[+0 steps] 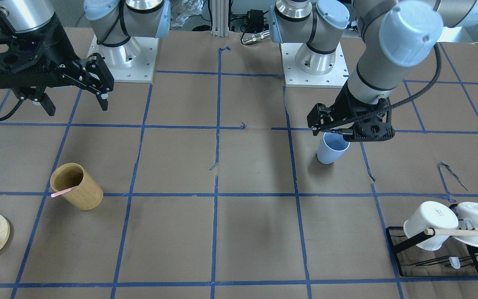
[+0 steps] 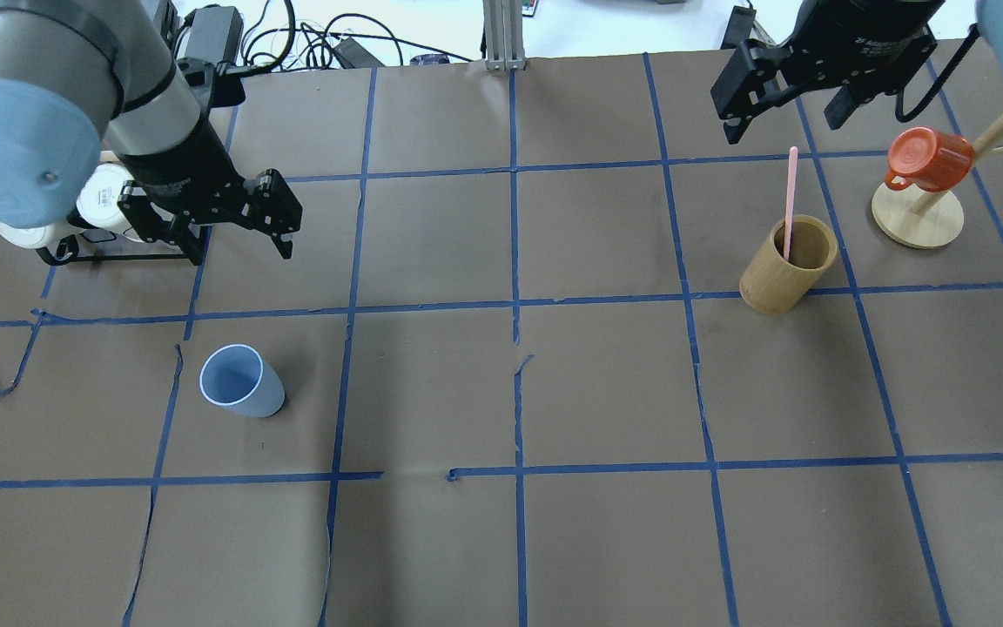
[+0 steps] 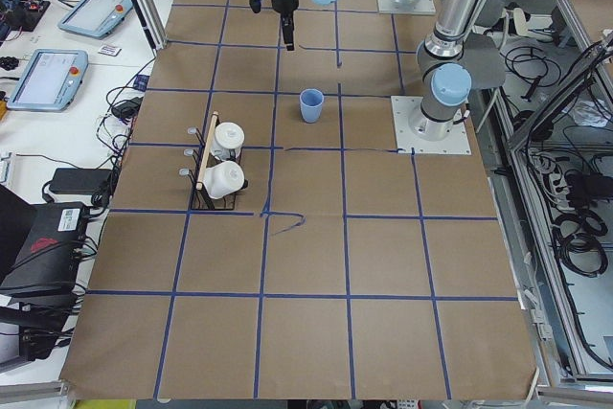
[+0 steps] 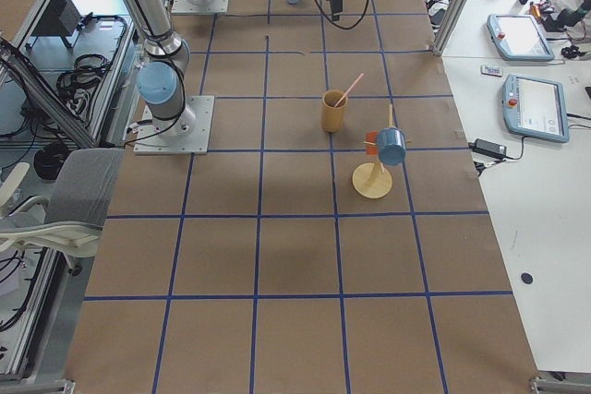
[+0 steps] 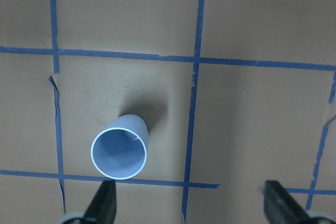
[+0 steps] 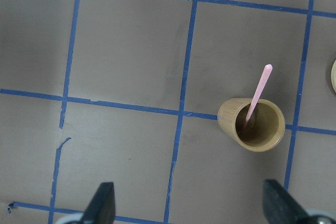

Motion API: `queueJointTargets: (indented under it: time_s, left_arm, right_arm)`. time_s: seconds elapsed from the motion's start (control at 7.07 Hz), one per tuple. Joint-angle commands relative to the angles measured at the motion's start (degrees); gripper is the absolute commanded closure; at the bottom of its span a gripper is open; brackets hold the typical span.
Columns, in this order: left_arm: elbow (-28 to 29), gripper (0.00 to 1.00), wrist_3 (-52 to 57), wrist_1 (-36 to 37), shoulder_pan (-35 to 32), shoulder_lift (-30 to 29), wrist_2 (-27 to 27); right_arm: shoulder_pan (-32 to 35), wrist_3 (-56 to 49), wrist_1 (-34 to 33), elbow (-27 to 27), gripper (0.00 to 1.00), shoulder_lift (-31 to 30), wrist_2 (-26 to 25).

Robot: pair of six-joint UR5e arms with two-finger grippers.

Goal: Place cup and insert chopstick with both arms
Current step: 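Grasp the light blue cup with the left gripper and lift it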

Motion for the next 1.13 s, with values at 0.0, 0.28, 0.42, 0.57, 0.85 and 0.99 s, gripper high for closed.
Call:
queueJointTargets:
  time_s: [0.0, 0.28, 0.42, 0.57, 0.85, 0.99]
  left_arm:
    - [-10.5, 0.0, 4.4, 7.8, 1.3, -0.4, 0.2]
    - [-14.2, 0.14, 5.3, 9.3, 4.1, -1.0, 2.0]
    - [-15.1, 0.19, 5.4, 10.9, 4.1, -1.5, 2.1]
    - [-16.1, 0.35, 5.4, 11.0, 4.1, -2.1, 2.2]
    - [-16.5, 1.0, 5.1, 11.4, 4.1, -2.8, 2.0]
    - [-16.3, 1.0, 4.7, 11.8, 4.1, -2.9, 1.9]
  right_arm:
    - [-0.1, 0.1, -0.1, 0.0, 0.0, 0.0, -0.1]
    - [-0.2, -0.2, -0.1, 0.0, 0.0, 0.0, -0.3]
    - [-0.1, 0.0, -0.1, -0.1, 0.0, -0.2, -0.3]
    - [-0.2, 0.0, -0.2, 0.0, 0.0, -0.1, -0.4]
    - [-0.3, -0.2, 0.2, -0.2, 0.0, 0.1, -2.1]
    - [-1.1, -0.4, -0.3, -0.4, 0.0, 0.6, -2.1]
